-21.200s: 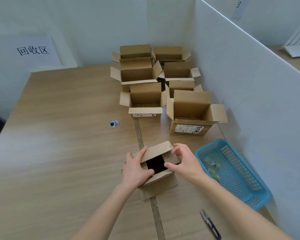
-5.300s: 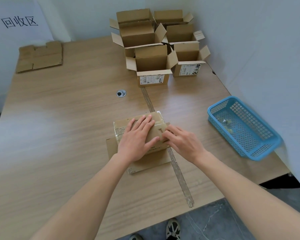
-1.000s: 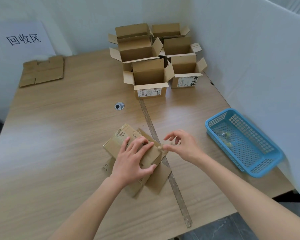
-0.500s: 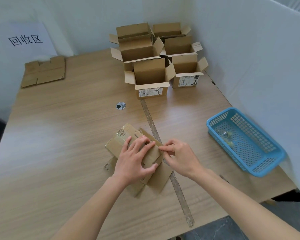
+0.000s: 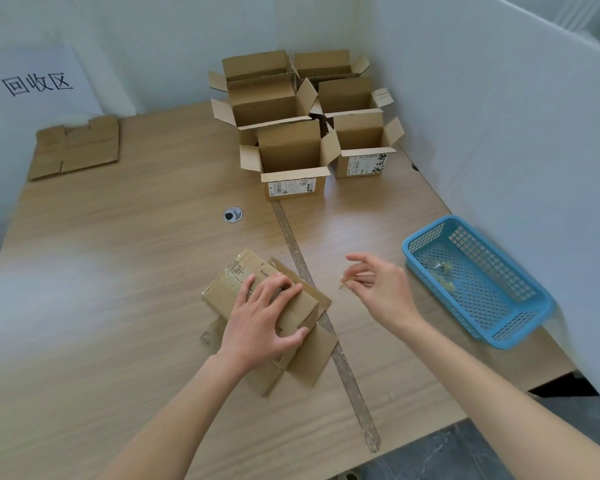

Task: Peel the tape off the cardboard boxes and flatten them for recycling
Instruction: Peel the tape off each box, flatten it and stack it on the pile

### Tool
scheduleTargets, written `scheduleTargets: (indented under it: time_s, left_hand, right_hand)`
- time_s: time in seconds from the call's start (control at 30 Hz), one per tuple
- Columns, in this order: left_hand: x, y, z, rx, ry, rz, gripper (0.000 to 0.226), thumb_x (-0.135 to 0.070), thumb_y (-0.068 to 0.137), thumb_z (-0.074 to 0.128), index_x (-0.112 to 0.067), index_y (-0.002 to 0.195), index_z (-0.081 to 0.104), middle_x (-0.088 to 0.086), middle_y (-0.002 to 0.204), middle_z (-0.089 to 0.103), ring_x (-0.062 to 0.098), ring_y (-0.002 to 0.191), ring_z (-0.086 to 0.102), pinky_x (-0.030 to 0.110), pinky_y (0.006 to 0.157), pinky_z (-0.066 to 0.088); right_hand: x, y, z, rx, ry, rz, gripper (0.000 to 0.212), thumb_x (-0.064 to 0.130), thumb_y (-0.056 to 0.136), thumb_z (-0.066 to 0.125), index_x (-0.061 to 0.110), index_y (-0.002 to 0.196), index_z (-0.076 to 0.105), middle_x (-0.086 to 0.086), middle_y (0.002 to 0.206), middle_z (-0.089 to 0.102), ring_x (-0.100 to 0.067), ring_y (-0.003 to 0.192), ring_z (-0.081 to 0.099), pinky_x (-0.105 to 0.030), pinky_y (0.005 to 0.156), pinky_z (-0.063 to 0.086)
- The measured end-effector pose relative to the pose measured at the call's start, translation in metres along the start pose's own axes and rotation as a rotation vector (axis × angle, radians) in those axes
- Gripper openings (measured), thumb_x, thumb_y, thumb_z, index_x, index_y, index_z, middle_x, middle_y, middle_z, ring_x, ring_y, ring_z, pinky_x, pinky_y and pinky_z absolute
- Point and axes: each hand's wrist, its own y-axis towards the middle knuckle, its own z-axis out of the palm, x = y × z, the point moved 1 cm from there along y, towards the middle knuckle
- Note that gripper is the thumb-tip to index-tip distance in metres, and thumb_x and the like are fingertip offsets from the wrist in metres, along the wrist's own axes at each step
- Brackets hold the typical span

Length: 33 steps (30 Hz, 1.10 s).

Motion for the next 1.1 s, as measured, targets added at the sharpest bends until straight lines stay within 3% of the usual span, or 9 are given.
scheduleTargets:
  time_s: [0.1,0.23,0.37,0.5,0.6,0.73,0.87,0.97,1.1]
  left_hand:
    - [-0.001,0.003,0.000,0.006,-0.023,0.004,0.074,-0.068,0.081,0.059,-0.029,0.144,0.055,-0.010,0.140,0.047,0.010,0.140,0.040,0.051,0.125,0.012]
    - [-0.008,0.016,0.002,0.014,-0.057,0.020,0.075,-0.068,0.082,0.059,-0.024,0.142,0.057,-0.007,0.139,0.050,0.012,0.139,0.041,0.049,0.125,0.010]
    - [-0.018,0.032,0.012,0.012,-0.120,0.044,0.075,-0.071,0.082,0.058,-0.022,0.139,0.059,-0.004,0.140,0.051,0.013,0.139,0.040,0.043,0.126,0.009]
    - [-0.026,0.039,0.024,-0.018,-0.130,0.078,0.071,-0.069,0.084,0.058,-0.022,0.138,0.060,-0.004,0.140,0.051,0.014,0.137,0.043,0.039,0.127,0.009]
    - [-0.025,0.039,0.026,-0.034,-0.112,0.074,0.069,-0.068,0.085,0.058,-0.024,0.138,0.059,-0.005,0.140,0.051,0.015,0.136,0.046,0.041,0.127,0.012]
    - [-0.028,0.039,0.023,-0.010,-0.103,0.070,0.067,-0.067,0.084,0.058,-0.026,0.137,0.058,-0.005,0.140,0.051,0.016,0.136,0.047,0.043,0.126,0.016]
    - [-0.030,0.039,0.021,-0.003,-0.090,0.057,0.065,-0.066,0.084,0.058,-0.026,0.136,0.058,-0.007,0.139,0.051,0.016,0.135,0.048,0.043,0.125,0.018]
    - [-0.031,0.038,0.020,0.000,-0.084,0.045,0.064,-0.065,0.084,0.059,-0.026,0.135,0.058,-0.008,0.140,0.051,0.015,0.135,0.048,0.043,0.125,0.019]
    - [-0.033,0.038,0.020,0.001,-0.081,0.037,0.063,-0.064,0.083,0.059,-0.027,0.134,0.059,-0.008,0.140,0.051,0.015,0.135,0.048,0.044,0.125,0.020]
  right_hand:
    - [-0.009,0.006,-0.027,-0.024,-0.053,0.002,0.028,0.003,0.081,0.082,0.018,0.104,0.074,0.012,0.107,0.062,-0.001,0.085,0.071,-0.012,0.079,0.055]
    - [-0.036,0.012,-0.076,-0.161,-0.180,0.051,0.017,0.013,0.076,0.088,0.018,0.089,0.080,0.010,0.086,0.074,-0.004,0.081,0.072,-0.018,0.080,0.057]
    - [-0.074,0.008,-0.123,-0.257,-0.362,0.122,0.011,0.026,0.078,0.086,0.033,0.082,0.079,0.022,0.077,0.070,0.000,0.083,0.067,-0.015,0.074,0.042]
    - [-0.114,0.003,-0.155,-0.280,-0.539,0.210,0.003,0.016,0.085,0.080,0.017,0.087,0.081,0.004,0.095,0.064,-0.019,0.082,0.065,-0.030,0.075,0.044]
    - [-0.133,0.000,-0.166,-0.261,-0.616,0.238,0.008,0.010,0.088,0.075,0.010,0.093,0.081,0.000,0.098,0.057,-0.025,0.089,0.063,-0.036,0.082,0.048]
    - [-0.146,-0.005,-0.168,-0.231,-0.665,0.242,0.010,0.007,0.088,0.076,0.012,0.093,0.082,-0.009,0.101,0.074,-0.030,0.099,0.068,-0.037,0.085,0.050]
    - [-0.148,-0.007,-0.167,-0.273,-0.628,0.245,0.015,0.005,0.088,0.075,0.016,0.093,0.082,-0.005,0.096,0.078,-0.026,0.089,0.069,-0.036,0.083,0.053]
    - [-0.148,-0.007,-0.166,-0.215,-0.598,0.228,0.030,-0.006,0.086,0.068,0.019,0.099,0.078,0.004,0.097,0.064,-0.017,0.084,0.060,-0.040,0.080,0.051]
    - [-0.148,-0.009,-0.167,-0.167,-0.593,0.238,0.036,-0.006,0.080,0.075,0.025,0.099,0.071,0.006,0.093,0.048,-0.016,0.083,0.052,-0.033,0.070,0.043]
